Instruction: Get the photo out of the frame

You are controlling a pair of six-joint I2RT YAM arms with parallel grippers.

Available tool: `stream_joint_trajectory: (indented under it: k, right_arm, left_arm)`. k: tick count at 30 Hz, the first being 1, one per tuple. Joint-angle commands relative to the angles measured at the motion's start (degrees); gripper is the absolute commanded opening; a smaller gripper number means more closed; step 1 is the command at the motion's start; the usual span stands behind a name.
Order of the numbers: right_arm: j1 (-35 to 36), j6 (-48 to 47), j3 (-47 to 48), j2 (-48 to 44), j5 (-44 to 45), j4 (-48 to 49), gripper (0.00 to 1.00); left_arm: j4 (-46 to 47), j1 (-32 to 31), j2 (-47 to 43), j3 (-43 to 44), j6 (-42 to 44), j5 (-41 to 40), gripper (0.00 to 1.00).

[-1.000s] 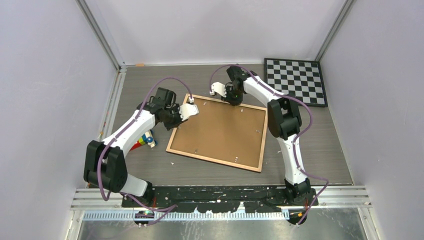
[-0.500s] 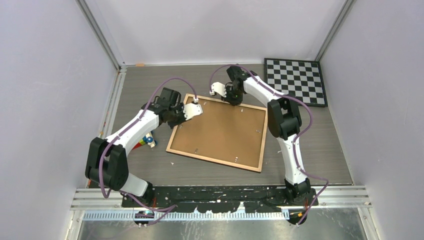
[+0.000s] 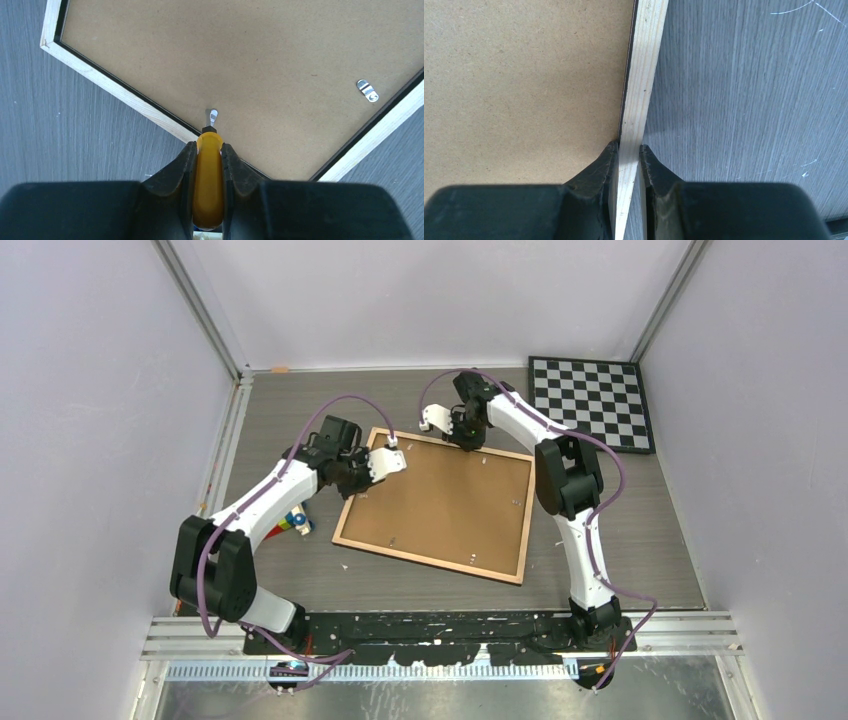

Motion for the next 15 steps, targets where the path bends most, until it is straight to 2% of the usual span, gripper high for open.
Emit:
stream_joint_trajectory:
  k: [1, 5, 7, 9, 12, 15]
  right_arm:
    - [0.2, 0.3, 0.2, -1.3, -0.6, -0.3, 0.03]
    - [0.2, 4.0, 2.0, -1.5, -1.2, -0.4, 0.06]
    - [0.2, 6.0, 2.9, -2.0, -1.6, -0.1, 0.11]
    - [0.2, 8.5, 3.4, -2.9, -1.9, 0.6, 0.21]
    - [0.1, 12.6, 3.6, -5.0, -2.2, 2.7, 0.42]
    - [0.2, 15.5, 3.8, -7.9, -2.8, 3.4, 0.54]
  left_arm:
    - [-5.1, -0.3, -0.9, 0.7, -1.2, 4.9, 0.0]
    - [-5.0, -0.3, -1.1, 3.7, -5.1, 5.7, 0.0]
    - [-5.2, -0.3, -1.1, 5.9, -7.5, 6.8, 0.0]
    - [-5.2, -0.3, -1.0, 7.7, -9.4, 7.5, 0.0]
    - [-5.4, -0.3, -1.4, 9.7, -11.5, 8.1, 0.0]
    - [-6.4, -0.3, -1.7, 12.3, -13.4, 9.1, 0.0]
